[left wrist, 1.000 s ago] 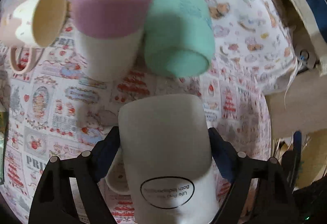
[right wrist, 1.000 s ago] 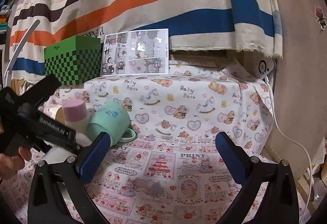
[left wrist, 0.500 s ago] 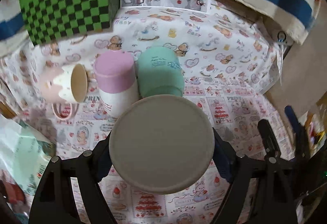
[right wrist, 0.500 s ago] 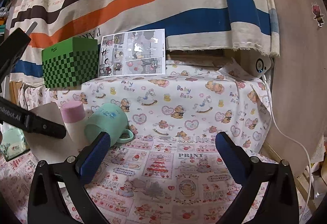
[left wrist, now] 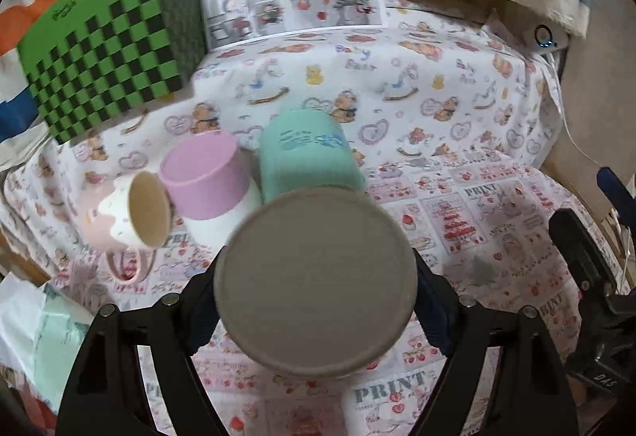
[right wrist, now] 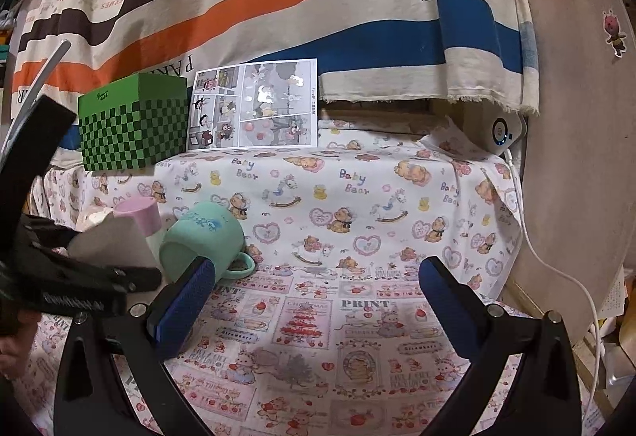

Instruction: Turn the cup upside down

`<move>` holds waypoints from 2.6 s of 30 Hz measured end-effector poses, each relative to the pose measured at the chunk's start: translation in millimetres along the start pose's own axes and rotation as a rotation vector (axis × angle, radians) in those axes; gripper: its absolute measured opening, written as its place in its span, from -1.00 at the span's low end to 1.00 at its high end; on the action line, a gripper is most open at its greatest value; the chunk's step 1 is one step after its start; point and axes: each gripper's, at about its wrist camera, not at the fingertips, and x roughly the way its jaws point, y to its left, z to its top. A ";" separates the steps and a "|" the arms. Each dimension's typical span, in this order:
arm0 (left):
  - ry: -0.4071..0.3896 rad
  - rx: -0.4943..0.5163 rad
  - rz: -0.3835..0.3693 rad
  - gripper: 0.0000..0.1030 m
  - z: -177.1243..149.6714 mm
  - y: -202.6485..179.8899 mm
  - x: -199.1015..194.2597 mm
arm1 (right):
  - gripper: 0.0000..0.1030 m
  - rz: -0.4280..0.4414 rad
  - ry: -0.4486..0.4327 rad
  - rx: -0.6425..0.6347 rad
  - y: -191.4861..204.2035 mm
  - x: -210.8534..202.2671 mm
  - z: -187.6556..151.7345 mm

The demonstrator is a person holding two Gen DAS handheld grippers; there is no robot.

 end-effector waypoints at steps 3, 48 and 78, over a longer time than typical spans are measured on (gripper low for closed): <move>-0.052 0.018 0.003 0.55 1.5 -4.7 -2.9 | 1.00 0.004 0.008 0.002 1.0 2.6 0.4; -0.457 -0.188 0.187 0.99 -102.1 94.9 -85.9 | 1.00 0.169 0.009 -0.060 31.6 -16.7 -5.8; -0.459 -0.178 0.159 0.99 -101.2 94.1 -85.3 | 1.00 0.171 0.012 -0.051 30.4 -15.9 -5.2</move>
